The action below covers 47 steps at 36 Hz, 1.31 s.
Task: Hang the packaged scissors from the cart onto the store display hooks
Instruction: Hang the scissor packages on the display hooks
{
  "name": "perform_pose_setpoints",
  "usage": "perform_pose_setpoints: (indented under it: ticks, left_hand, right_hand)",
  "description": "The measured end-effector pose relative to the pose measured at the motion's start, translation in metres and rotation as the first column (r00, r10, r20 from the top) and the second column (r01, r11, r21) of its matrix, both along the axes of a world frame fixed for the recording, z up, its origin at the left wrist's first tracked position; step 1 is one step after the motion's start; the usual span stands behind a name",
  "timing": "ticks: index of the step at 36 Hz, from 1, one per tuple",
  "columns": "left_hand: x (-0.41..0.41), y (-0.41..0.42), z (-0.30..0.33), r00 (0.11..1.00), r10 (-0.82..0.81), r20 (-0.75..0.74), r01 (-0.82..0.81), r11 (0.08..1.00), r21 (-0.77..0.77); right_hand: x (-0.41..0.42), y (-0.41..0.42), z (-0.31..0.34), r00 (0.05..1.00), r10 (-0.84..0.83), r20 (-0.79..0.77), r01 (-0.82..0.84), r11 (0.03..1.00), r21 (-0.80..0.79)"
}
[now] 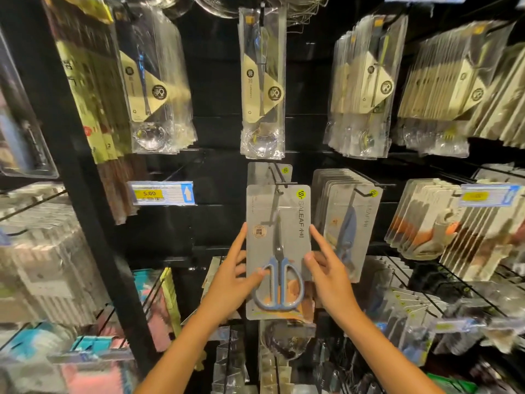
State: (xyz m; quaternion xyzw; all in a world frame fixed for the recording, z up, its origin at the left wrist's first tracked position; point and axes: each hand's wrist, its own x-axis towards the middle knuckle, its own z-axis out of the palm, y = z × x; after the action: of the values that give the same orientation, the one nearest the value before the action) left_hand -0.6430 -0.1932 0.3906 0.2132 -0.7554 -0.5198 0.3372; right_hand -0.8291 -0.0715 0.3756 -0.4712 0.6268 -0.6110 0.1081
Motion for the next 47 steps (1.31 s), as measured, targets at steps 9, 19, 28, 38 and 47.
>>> perform_pose_setpoints:
  ticks: [9, 19, 28, 38, 47]
  left_hand:
    - [-0.043, -0.037, 0.006, 0.991, 0.056, 0.121, -0.058, 0.998, 0.013]
    - [-0.093, -0.083, 0.020, 0.953, 0.169, 0.250, -0.182, 0.983, 0.029]
    - [-0.109, -0.091, 0.010, 0.942, 0.253, 0.221, -0.250, 0.967, -0.044]
    - [-0.048, -0.048, -0.027, 0.839, 0.428, 0.336, -0.303, 0.880, -0.365]
    - [0.098, 0.038, -0.055, 0.730, 0.520, 0.444, -0.203, 0.785, -0.585]
  right_hand:
    - [-0.018, -0.056, -0.002, 0.989, 0.140, 0.040, -0.142, 0.989, 0.049]
    - [-0.054, -0.127, -0.003, 0.992, 0.075, 0.097, -0.082, 0.994, 0.067]
    - [-0.059, -0.140, -0.005, 0.983, 0.047, 0.179, -0.061, 0.995, 0.076]
    - [-0.021, -0.095, -0.044, 0.992, 0.120, 0.050, -0.126, 0.981, 0.149]
    - [0.056, -0.058, -0.067, 0.817, 0.529, -0.228, -0.459, 0.837, 0.297]
